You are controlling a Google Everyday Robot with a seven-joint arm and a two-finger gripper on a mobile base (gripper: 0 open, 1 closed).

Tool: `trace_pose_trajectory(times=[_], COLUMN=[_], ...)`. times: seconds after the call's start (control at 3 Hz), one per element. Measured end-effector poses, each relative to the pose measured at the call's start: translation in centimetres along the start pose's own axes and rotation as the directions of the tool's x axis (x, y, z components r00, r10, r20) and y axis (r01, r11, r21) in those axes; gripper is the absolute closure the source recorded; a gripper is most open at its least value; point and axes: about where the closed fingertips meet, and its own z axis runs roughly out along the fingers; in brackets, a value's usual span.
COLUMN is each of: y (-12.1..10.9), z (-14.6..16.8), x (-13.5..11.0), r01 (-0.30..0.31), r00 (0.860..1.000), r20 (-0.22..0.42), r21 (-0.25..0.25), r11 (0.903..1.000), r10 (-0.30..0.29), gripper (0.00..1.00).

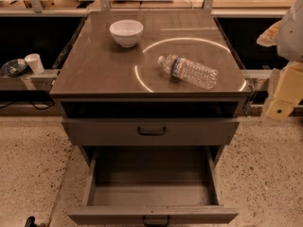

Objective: Close middle drawer

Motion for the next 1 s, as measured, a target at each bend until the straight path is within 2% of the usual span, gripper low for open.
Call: trace_pose_trajectory(times=[0.33, 0.67, 1.0], y=[0.0, 1.0, 3.2], z=[0.0, 3.2, 10.4], x=[0.0, 0.2, -0.1], r01=[0.0, 0.011, 0.056], r00=[1.0, 1.0, 0.998], r20=[0.0, -0.012, -0.014], r21=[0.0, -0.027, -0.073], r11=[1.0, 0.9996, 0.9957], r10=[0.0, -0.012, -0.057], gripper=[0.0, 0.0, 0.0])
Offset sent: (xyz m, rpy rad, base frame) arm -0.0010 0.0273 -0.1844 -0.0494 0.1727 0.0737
